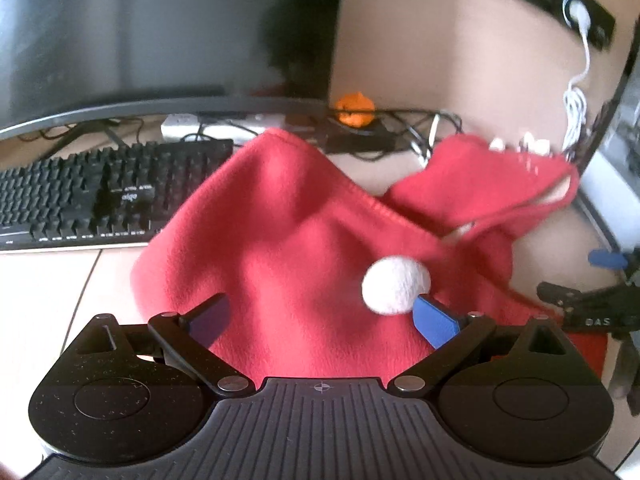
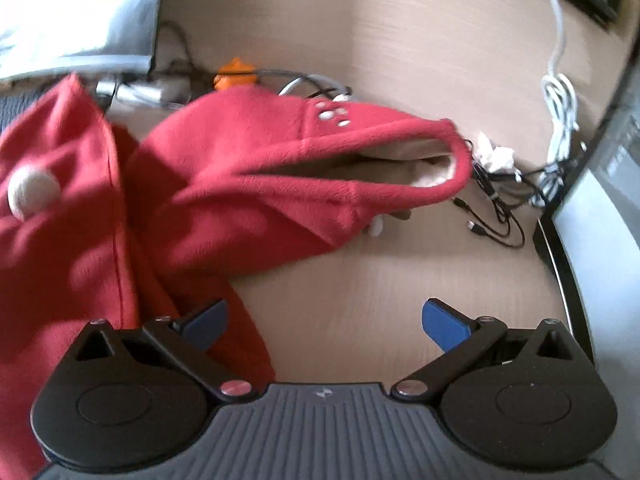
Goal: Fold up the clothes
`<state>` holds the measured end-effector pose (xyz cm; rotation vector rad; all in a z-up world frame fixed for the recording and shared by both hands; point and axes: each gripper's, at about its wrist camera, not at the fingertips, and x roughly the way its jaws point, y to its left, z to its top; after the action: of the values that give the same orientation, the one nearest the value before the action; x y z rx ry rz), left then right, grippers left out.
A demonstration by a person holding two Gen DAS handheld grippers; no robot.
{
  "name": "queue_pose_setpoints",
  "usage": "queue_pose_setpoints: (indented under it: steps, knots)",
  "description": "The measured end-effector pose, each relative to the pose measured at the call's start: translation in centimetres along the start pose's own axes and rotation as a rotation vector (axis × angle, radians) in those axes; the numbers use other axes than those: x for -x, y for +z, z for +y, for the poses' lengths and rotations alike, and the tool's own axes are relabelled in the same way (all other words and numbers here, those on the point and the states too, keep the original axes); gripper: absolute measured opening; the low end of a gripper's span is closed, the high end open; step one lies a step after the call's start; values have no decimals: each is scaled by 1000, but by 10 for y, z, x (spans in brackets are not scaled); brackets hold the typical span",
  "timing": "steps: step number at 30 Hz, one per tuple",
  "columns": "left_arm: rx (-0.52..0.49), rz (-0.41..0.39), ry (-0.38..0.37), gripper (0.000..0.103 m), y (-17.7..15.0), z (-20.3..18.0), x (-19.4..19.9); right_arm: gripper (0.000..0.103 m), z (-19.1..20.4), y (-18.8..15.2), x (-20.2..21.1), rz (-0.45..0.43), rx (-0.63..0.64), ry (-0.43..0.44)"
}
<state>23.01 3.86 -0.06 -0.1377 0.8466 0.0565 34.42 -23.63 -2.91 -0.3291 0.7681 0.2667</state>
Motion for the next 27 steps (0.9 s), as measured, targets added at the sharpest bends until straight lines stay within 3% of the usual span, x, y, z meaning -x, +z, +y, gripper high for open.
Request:
queue_pose_setpoints:
  steps: [7, 16, 27]
  knots:
    - [10, 69, 46, 100, -17, 4, -7, 103, -1, -1, -5, 10, 4, 32]
    - [180, 213, -66, 100, -44, 27, -12, 103, 2, -13, -8, 17, -8, 39]
    - [1, 149, -152, 100, 4, 12, -47, 103, 43, -45, 22, 53, -39, 114]
